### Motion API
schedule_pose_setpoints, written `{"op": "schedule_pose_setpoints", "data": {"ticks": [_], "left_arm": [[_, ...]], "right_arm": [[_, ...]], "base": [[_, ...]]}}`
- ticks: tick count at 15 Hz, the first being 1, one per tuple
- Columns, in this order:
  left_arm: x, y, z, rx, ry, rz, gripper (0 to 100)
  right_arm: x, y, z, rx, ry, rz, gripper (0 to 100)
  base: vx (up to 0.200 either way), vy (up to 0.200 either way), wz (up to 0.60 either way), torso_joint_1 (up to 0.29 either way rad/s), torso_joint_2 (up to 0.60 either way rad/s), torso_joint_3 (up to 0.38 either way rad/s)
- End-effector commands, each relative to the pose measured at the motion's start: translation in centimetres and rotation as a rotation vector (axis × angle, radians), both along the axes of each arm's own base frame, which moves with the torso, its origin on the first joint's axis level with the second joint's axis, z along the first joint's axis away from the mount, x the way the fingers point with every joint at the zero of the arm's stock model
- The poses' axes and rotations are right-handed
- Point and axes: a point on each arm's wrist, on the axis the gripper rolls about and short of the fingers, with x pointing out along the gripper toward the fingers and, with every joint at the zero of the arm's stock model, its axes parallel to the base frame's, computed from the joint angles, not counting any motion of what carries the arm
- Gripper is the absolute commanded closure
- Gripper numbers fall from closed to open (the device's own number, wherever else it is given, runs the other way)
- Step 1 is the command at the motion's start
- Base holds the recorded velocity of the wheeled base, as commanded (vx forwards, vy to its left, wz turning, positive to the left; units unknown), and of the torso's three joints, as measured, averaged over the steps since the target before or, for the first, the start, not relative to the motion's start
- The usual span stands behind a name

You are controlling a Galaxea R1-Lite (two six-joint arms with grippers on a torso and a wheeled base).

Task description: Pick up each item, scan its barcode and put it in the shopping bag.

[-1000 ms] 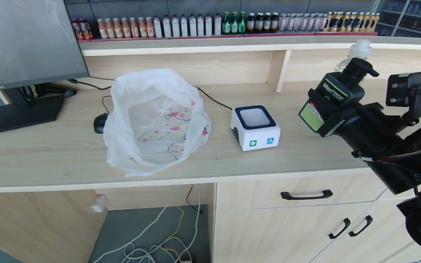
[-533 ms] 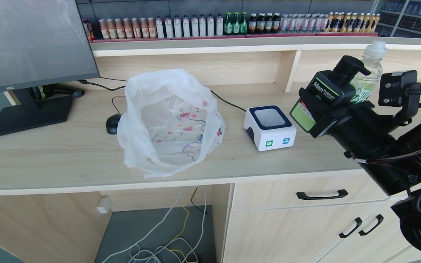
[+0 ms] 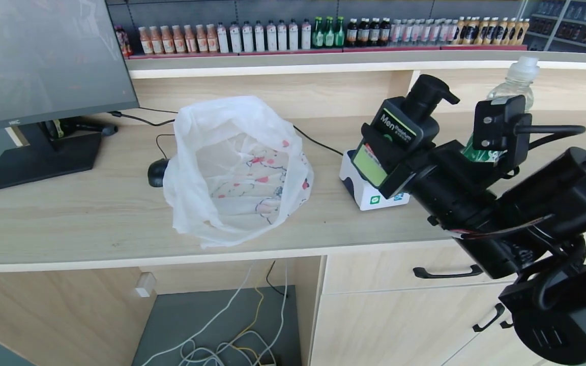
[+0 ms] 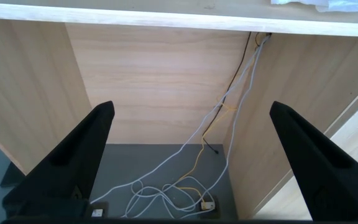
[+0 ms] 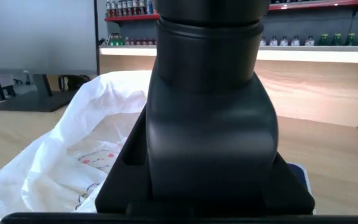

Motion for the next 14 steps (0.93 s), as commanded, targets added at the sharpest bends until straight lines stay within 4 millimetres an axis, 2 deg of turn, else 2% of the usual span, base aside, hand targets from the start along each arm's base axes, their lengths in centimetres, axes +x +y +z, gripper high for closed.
{"op": "schedule_pose_setpoints", "data": {"ticks": [1, 4, 6, 9, 14], "left_arm": [[0.0, 0.0, 0.0, 0.000, -0.001, 0.000, 0], [0.0, 0.0, 0.0, 0.000, -0.001, 0.000, 0], [0.0, 0.0, 0.0, 0.000, -0.001, 0.000, 0], [0.0, 0.0, 0.0, 0.000, -0.001, 0.000, 0], [0.0, 0.0, 0.0, 0.000, -0.001, 0.000, 0]], "right_arm": [[0.5, 1.8, -0.2, 0.070, 0.040, 0.001, 100], [1.1, 3.1, 1.2, 0.264, 0.159, -0.064, 100], [1.9, 3.6, 2.9, 0.334, 0.191, -0.077, 100], [2.8, 4.1, 4.3, 0.427, 0.269, -0.109, 100], [4.1, 3.7, 4.6, 0.594, 0.405, -0.173, 100]], "base": [[0.000, 0.000, 0.00, 0.000, 0.00, 0.000], [0.000, 0.000, 0.00, 0.000, 0.00, 0.000], [0.000, 0.000, 0.00, 0.000, 0.00, 0.000], [0.000, 0.000, 0.00, 0.000, 0.00, 0.000], [0.000, 0.000, 0.00, 0.000, 0.00, 0.000]]}}
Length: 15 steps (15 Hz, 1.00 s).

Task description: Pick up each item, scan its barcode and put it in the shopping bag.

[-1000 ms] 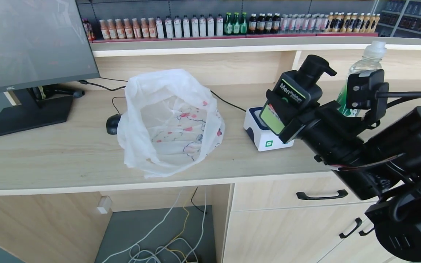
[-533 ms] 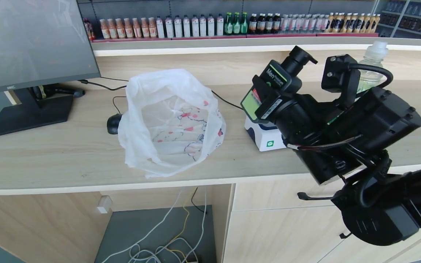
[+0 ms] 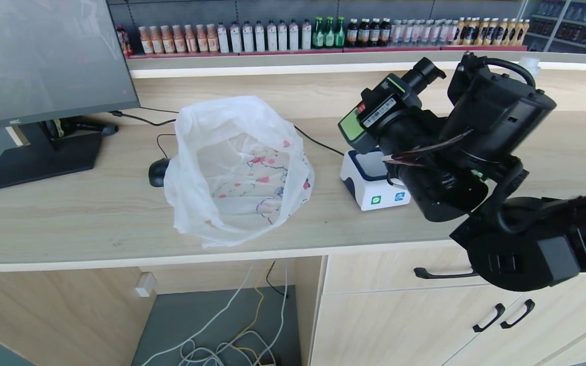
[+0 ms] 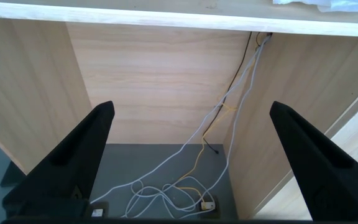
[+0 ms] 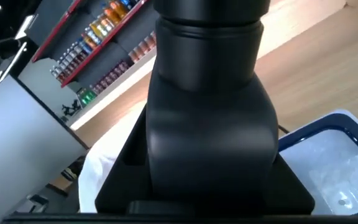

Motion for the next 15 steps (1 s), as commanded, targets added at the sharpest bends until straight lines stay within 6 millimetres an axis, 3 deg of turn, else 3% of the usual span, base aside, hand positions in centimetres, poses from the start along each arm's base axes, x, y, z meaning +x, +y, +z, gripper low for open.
{"op": "schedule_pose_setpoints", "data": {"ticks": [1, 10, 15], "left_arm": [[0.0, 0.0, 0.0, 0.000, -0.001, 0.000, 0], [0.0, 0.0, 0.0, 0.000, -0.001, 0.000, 0], [0.0, 0.0, 0.0, 0.000, -0.001, 0.000, 0]], "right_arm": [[0.8, -0.7, 0.0, 0.035, 0.018, -0.017, 100], [4.5, -3.4, -2.1, 0.287, 0.174, -0.054, 100], [5.3, -3.2, -3.1, 0.313, 0.198, -0.050, 100]], "base": [[0.000, 0.000, 0.00, 0.000, 0.00, 0.000], [0.000, 0.000, 0.00, 0.000, 0.00, 0.000], [0.000, 0.000, 0.00, 0.000, 0.00, 0.000]]}}
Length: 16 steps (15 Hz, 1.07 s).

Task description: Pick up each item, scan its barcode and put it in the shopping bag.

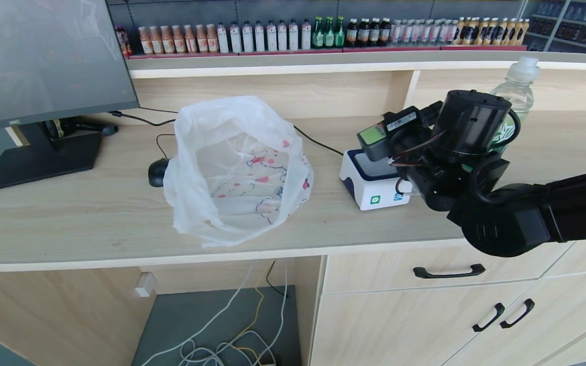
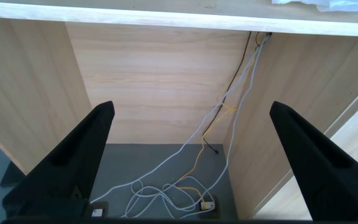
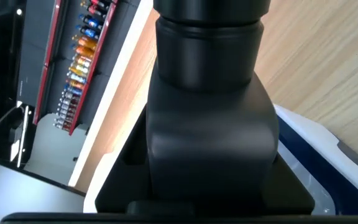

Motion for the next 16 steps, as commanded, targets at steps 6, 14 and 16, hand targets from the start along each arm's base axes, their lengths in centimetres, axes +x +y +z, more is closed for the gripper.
{"op": "schedule_pose_setpoints", "data": {"ticks": [6, 14, 16], "left_arm": [[0.0, 0.0, 0.0, 0.000, -0.001, 0.000, 0], [0.0, 0.0, 0.0, 0.000, -0.001, 0.000, 0], [0.0, 0.0, 0.0, 0.000, -0.001, 0.000, 0]], "right_arm": [[1.0, 0.5, -0.3, 0.003, -0.004, -0.002, 100], [1.4, 0.4, -1.8, -0.019, 0.034, -0.010, 100], [1.3, 0.4, -1.7, -0.020, 0.033, -0.011, 100]], "base": [[0.000, 0.000, 0.00, 0.000, 0.00, 0.000], [0.000, 0.000, 0.00, 0.000, 0.00, 0.000], [0.000, 0.000, 0.00, 0.000, 0.00, 0.000]]}}
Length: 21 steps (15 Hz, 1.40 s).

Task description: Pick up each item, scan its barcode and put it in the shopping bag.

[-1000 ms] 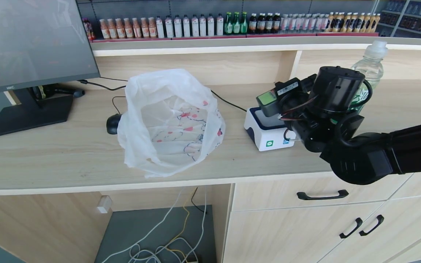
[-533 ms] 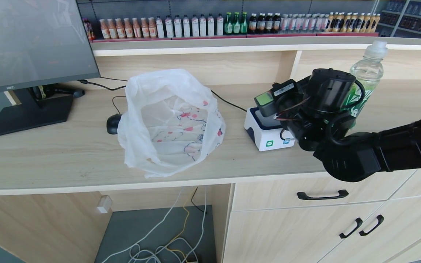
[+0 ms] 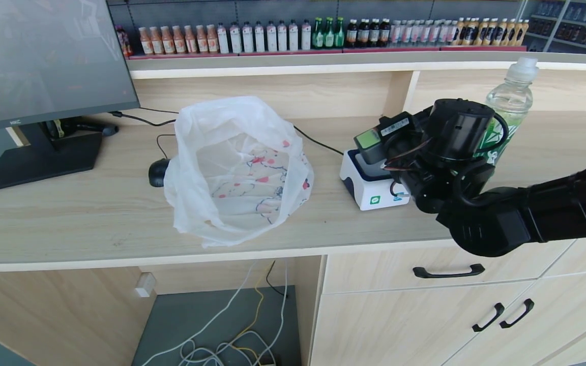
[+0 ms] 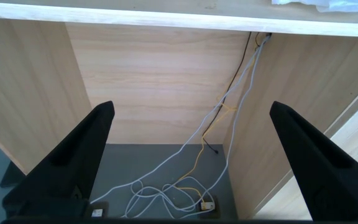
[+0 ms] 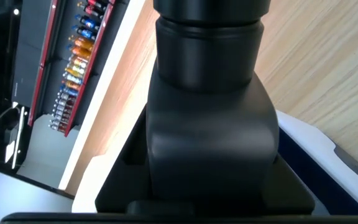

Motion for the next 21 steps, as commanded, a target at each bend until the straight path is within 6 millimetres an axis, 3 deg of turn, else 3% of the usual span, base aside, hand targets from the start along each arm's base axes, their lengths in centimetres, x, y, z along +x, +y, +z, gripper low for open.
{"op": "schedule_pose_setpoints", "data": {"ticks": [1, 5, 21], "left_arm": [[0.0, 0.0, 0.0, 0.000, 0.000, 0.000, 0], [0.0, 0.0, 0.0, 0.000, 0.000, 0.000, 0], [0.0, 0.0, 0.0, 0.000, 0.000, 0.000, 0]], "right_arm": [[0.0, 0.0, -0.2, -0.005, 0.008, -0.001, 100], [-0.5, 0.0, 1.0, 0.004, -0.017, 0.002, 100], [-1.6, 0.2, 2.0, -0.025, -0.039, 0.009, 100]], "base": [[0.000, 0.000, 0.00, 0.000, 0.00, 0.000], [0.000, 0.000, 0.00, 0.000, 0.00, 0.000], [0.000, 0.000, 0.00, 0.000, 0.00, 0.000]]}}
